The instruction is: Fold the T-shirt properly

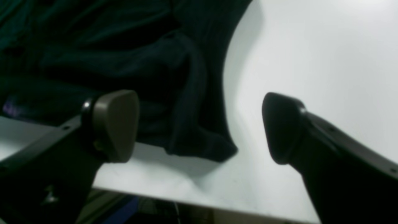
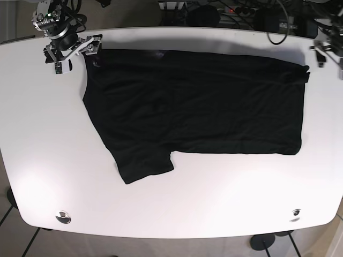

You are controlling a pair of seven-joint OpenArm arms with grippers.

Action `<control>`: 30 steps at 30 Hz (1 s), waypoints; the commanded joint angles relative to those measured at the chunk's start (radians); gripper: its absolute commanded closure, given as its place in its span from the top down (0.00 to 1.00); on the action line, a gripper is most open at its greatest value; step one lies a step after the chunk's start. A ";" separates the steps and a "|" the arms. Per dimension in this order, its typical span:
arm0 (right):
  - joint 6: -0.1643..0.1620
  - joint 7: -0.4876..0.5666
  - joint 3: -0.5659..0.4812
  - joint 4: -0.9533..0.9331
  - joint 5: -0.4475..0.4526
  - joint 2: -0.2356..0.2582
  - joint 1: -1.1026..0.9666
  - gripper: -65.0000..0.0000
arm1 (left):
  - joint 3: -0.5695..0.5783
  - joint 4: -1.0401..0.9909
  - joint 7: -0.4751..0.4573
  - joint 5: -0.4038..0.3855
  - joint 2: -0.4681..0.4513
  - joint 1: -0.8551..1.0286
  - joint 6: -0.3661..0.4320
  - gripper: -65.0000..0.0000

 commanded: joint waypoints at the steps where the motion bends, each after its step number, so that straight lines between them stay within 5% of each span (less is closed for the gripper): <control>1: 0.004 0.021 0.003 0.028 0.015 0.009 -0.020 0.89 | -0.039 0.024 0.034 -0.109 -0.042 0.021 -0.001 0.66; 3: 0.004 0.021 0.006 0.028 0.078 0.014 -0.029 0.89 | -0.064 0.024 0.044 -0.190 -0.055 0.042 -0.001 0.67; 6: 0.004 0.021 0.029 0.024 0.121 0.016 -0.027 0.89 | -0.058 0.025 0.038 -0.211 -0.051 0.070 -0.001 0.67; 13: -0.005 0.012 0.028 -0.033 0.107 0.013 0.022 0.89 | 0.157 0.005 -0.187 -0.033 0.005 0.044 -0.001 0.66; 18: 0.001 -0.009 0.026 -0.107 0.070 0.005 0.029 0.88 | 0.200 -0.036 -0.212 0.102 0.056 0.041 -0.001 0.58; 21: 0.002 -0.006 0.028 -0.179 0.064 -0.010 0.036 0.71 | 0.205 -0.096 -0.212 0.115 0.057 0.041 -0.001 0.42; 24: 0.002 -0.005 0.026 -0.220 0.070 -0.010 0.039 0.36 | 0.203 -0.150 -0.243 0.115 0.056 0.016 -0.001 0.21; 27: 0.002 -0.006 0.026 -0.196 0.064 -0.010 0.033 0.08 | 0.191 -0.120 -0.252 0.115 0.056 0.027 -0.001 0.11; 30: 0.002 -0.006 0.032 -0.165 0.064 -0.004 0.011 0.04 | 0.147 -0.048 -0.252 0.111 0.057 0.073 -0.001 0.09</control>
